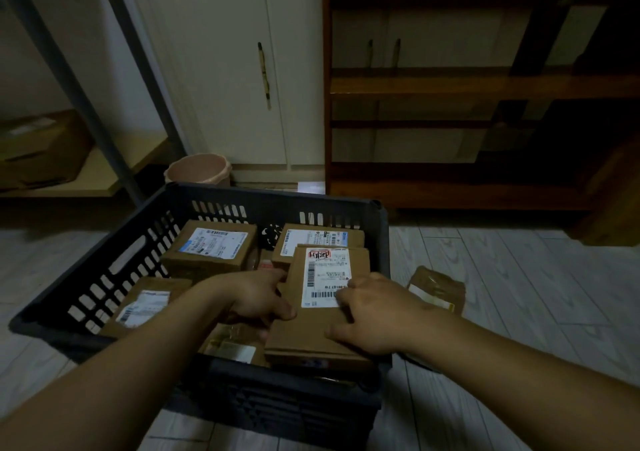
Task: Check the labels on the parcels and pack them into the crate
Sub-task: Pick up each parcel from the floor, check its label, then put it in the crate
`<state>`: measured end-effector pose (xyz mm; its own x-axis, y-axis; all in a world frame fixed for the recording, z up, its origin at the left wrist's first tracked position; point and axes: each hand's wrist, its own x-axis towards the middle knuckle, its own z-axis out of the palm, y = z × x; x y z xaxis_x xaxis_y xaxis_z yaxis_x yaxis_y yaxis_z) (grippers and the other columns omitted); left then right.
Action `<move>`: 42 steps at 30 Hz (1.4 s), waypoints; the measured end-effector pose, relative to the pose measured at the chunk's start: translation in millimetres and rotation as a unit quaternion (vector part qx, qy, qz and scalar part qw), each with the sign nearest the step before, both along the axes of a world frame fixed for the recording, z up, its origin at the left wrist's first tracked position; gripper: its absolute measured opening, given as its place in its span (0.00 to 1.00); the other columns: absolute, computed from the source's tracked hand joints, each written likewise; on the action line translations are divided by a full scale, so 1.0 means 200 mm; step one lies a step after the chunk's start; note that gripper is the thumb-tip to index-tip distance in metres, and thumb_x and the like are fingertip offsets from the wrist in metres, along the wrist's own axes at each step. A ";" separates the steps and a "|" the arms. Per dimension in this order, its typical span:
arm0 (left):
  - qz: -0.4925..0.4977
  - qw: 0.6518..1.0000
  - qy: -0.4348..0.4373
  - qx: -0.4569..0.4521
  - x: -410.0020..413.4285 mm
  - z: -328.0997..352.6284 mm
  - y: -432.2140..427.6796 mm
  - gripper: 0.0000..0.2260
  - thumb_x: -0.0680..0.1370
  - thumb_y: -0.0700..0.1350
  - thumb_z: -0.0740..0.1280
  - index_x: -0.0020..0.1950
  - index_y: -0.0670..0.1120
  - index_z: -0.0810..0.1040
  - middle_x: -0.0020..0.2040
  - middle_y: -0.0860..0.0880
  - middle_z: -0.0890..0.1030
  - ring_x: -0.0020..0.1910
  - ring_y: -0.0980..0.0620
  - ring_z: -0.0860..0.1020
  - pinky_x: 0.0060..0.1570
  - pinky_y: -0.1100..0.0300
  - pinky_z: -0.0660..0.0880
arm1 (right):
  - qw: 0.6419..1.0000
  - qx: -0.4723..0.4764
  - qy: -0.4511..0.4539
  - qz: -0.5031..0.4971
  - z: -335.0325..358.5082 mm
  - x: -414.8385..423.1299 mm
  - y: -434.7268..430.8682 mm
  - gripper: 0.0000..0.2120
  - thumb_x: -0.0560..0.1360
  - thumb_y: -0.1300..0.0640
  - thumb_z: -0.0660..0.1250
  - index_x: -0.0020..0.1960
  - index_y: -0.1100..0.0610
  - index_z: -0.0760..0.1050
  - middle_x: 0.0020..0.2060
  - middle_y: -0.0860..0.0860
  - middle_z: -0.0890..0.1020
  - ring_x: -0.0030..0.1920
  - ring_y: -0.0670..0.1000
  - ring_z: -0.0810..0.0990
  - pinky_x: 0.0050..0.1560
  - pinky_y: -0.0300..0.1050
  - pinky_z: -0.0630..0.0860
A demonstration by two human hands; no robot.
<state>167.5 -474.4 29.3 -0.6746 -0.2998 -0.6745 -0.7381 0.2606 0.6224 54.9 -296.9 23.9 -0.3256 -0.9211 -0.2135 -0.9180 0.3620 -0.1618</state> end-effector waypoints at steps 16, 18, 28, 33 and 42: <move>-0.010 0.987 0.001 0.160 0.06 0.03 -0.13 0.24 0.72 0.36 0.68 0.67 0.47 0.69 0.60 0.40 0.79 0.62 0.38 0.75 0.68 0.40 0.63 | 0.997 0.050 -0.047 0.039 0.15 -0.01 -0.04 0.33 0.71 0.27 0.51 0.65 0.47 0.71 0.58 0.49 0.75 0.54 0.50 0.73 0.51 0.49 0.73; -0.017 0.992 -0.008 0.127 0.04 0.01 -0.11 0.24 0.75 0.35 0.66 0.69 0.47 0.66 0.58 0.41 0.80 0.55 0.41 0.80 0.60 0.44 0.73 | 0.994 0.082 -0.055 0.045 0.14 0.00 -0.04 0.36 0.69 0.25 0.50 0.66 0.47 0.70 0.59 0.49 0.75 0.55 0.50 0.73 0.51 0.48 0.72; -0.033 0.999 -0.032 0.004 0.02 -0.05 -0.05 0.32 0.76 0.37 0.66 0.74 0.58 0.55 0.50 0.49 0.78 0.45 0.50 0.81 0.36 0.59 0.77 | 0.984 0.158 0.037 0.067 0.02 -0.01 -0.09 0.40 0.69 0.24 0.49 0.73 0.47 0.60 0.69 0.52 0.68 0.69 0.56 0.63 0.69 0.59 0.49; -0.054 0.996 -0.055 -0.054 0.02 -0.06 -0.04 0.41 0.75 0.39 0.68 0.75 0.61 0.44 0.53 0.46 0.75 0.43 0.48 0.80 0.32 0.60 0.77 | 0.970 0.193 0.104 0.104 -0.04 0.02 -0.09 0.38 0.73 0.27 0.49 0.76 0.46 0.52 0.73 0.54 0.63 0.73 0.58 0.57 0.68 0.64 0.37; -0.331 0.878 -0.138 -0.315 -0.06 -0.02 0.03 0.50 0.68 0.60 0.72 0.76 0.58 0.39 0.77 0.48 0.46 0.75 0.41 0.49 0.71 0.42 0.56 | 0.972 0.192 0.084 0.106 -0.06 0.01 -0.09 0.46 0.66 0.22 0.53 0.76 0.42 0.45 0.76 0.56 0.54 0.74 0.60 0.52 0.65 0.68 0.30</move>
